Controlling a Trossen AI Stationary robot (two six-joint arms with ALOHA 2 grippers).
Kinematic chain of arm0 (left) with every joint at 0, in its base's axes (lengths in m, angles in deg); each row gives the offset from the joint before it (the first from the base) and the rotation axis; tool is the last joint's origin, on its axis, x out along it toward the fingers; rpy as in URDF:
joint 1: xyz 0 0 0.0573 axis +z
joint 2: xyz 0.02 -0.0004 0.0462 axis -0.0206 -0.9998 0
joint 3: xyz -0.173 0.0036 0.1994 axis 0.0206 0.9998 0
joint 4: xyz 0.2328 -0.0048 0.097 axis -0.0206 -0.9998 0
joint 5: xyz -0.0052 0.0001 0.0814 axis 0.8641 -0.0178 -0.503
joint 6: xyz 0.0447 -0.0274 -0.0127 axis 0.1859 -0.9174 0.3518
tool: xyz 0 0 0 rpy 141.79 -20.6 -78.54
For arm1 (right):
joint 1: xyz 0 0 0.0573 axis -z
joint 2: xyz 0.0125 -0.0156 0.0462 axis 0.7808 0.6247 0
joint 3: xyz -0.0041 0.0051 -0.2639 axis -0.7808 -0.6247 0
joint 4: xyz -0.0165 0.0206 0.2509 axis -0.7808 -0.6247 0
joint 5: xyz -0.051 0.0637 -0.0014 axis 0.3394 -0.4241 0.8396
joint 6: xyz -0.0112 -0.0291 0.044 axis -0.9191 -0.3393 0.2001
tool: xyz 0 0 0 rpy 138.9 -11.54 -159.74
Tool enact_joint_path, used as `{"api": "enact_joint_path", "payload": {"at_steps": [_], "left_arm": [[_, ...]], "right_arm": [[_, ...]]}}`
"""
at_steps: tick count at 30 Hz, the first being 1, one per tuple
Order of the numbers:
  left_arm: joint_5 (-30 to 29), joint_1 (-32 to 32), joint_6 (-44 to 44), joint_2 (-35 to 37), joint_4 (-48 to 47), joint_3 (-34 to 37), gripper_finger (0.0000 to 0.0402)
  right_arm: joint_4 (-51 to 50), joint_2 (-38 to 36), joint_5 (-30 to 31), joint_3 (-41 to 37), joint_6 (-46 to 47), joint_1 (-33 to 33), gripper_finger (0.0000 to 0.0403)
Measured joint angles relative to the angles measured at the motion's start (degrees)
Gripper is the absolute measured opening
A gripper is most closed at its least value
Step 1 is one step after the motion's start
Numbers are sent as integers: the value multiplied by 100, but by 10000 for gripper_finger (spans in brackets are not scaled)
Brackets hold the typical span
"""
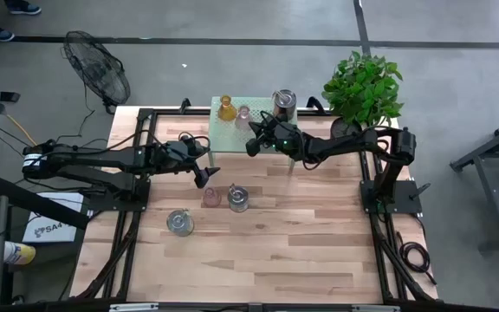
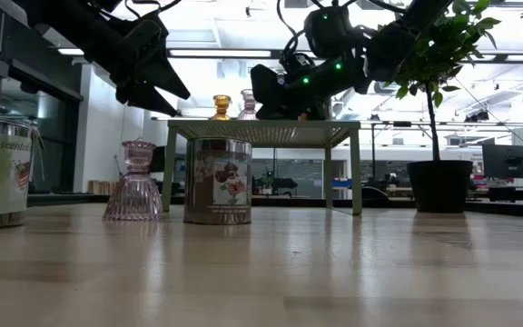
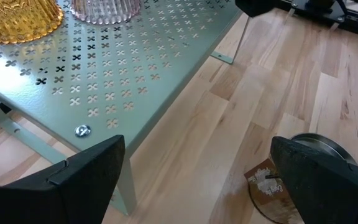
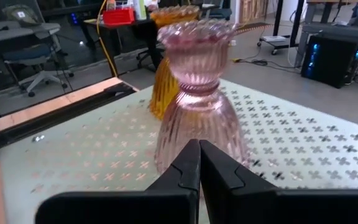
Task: Pick & Place candle stick holders
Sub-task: Put the right purple candle holder on the shelf
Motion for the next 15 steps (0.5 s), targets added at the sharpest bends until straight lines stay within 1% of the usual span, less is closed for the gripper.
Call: {"api": "enact_joint_path", "payload": {"at_steps": [6,10,12,15], "left_arm": [[0,0,0,0,-2,0,396],[0,0,0,0,-25,0,396],[0,0,0,0,-26,0,396],[-64,0,2,0,-24,0,396]], "right_arm": [[109,0,-115,0,-27,127,0],[255,-30,-134,0,-320,49,0],[228,-113,24,0,-497,-93,0],[47,-330,430,0,-792,-340,0]]}}
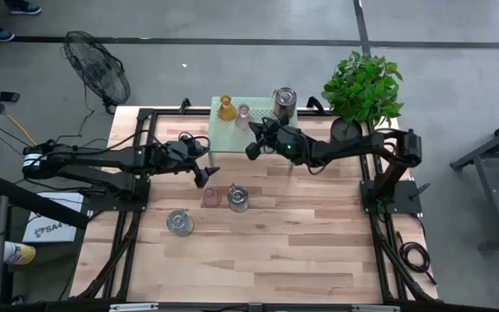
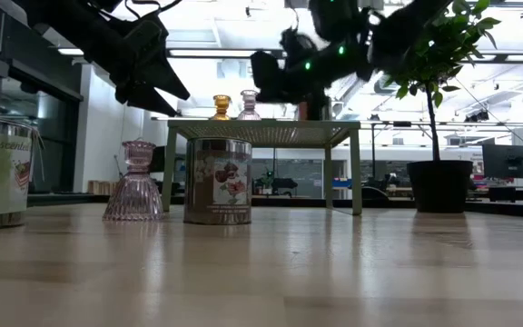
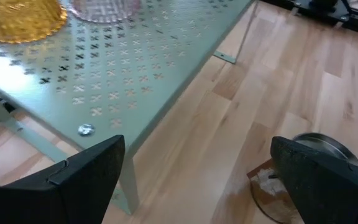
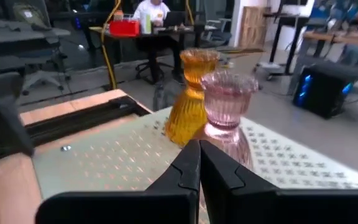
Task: Pick & Place candle stick holders
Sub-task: Put the right purple candle holder on the shelf, then put the right silver candle on the shelf
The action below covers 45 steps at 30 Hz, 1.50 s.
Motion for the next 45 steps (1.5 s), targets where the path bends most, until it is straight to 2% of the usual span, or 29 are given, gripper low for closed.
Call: {"api": "enact_joint_path", "payload": {"at_steps": [5,11,15,20,25,30,37,45], "left_arm": [[-183,2,0,2,-9,0,396],[-183,0,0,0,-13,0,396],[-183,0,0,0,-17,0,396],[-183,0,0,1,-17,0,396],[-185,0,0,0,-17,0,396],[-185,0,0,1,-3,0,396],[-185,0,-49,0,-4,0,396],[-184,0,-146,2,-24,0,396]], "right_arm": [[-854,-459,442,0,-376,-452,0],[-2548,-1170,463,-68,-99,-847,0],[-3115,-1535,322,-373,185,-1049,5],[-2865,-1837,-26,-1198,608,-1291,56],[-1566,-1857,-535,-2115,514,-1565,138],[-954,-1565,-889,-2590,540,-1759,222],[-104,-503,-1124,-2511,321,-1886,308],[-18,644,-1586,-1814,-90,-1867,357]]}}
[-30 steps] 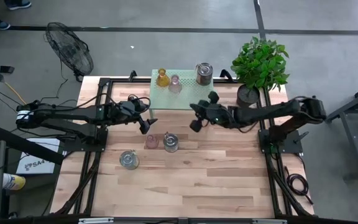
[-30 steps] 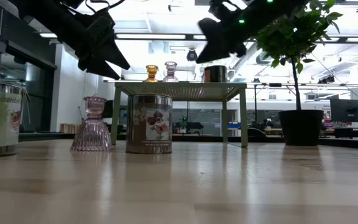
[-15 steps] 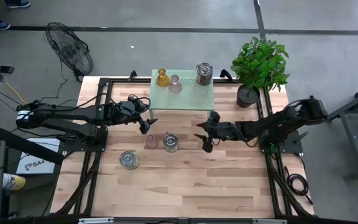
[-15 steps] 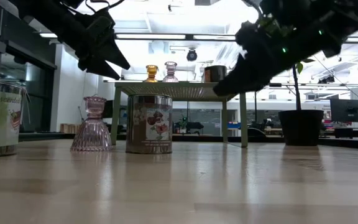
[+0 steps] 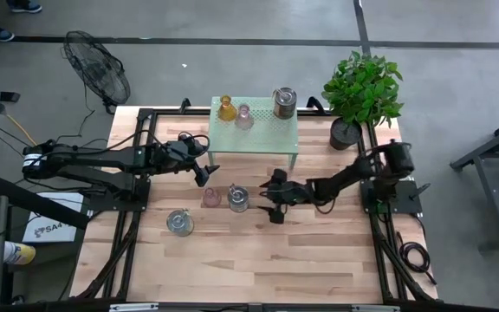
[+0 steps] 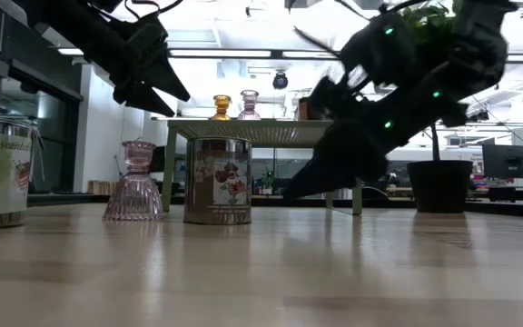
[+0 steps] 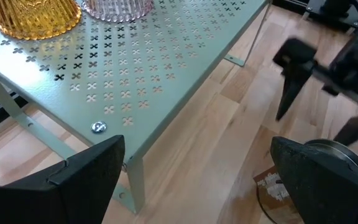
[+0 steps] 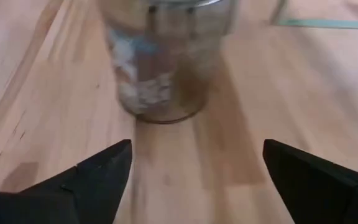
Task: Pick & Place candle stick holders
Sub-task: Put the right silver candle on the shelf
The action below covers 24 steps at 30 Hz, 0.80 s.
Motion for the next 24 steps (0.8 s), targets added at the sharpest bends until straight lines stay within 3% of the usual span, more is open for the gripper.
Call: {"api": "enact_joint_path", "payload": {"at_steps": [10,24], "left_arm": [[-1,0,0,0,-120,0,396],[5,0,3,0,-151,-2,396]], "right_arm": [[-25,967,-443,911,-167,122,363],[30,1546,-1388,1576,-164,389,363]]}}
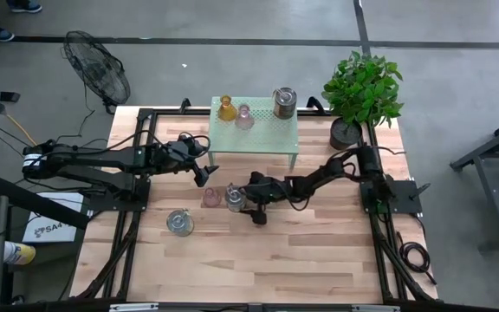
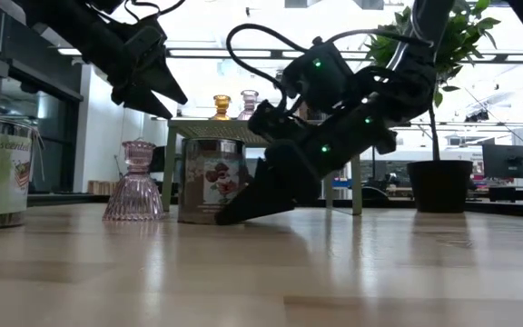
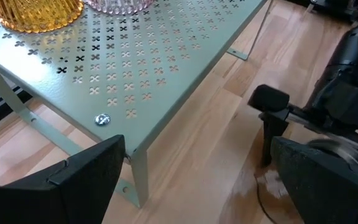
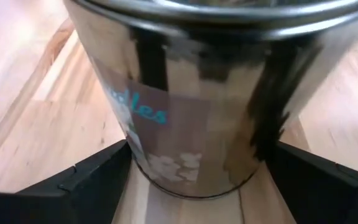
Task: Pick & Place candle stick holders
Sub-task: Put the right silver candle on the shelf
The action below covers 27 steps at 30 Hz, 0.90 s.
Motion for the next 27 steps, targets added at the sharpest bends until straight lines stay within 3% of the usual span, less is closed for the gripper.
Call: {"api": "enact_joint_path", "payload": {"at_steps": [8,27], "left_arm": [[5,0,-3,2,-77,0,396],[84,2,-3,0,-87,0,396]], "right_arm": [[44,345,20,289,82,-15,363],[113,360,10,278,581,-17,364]]}}
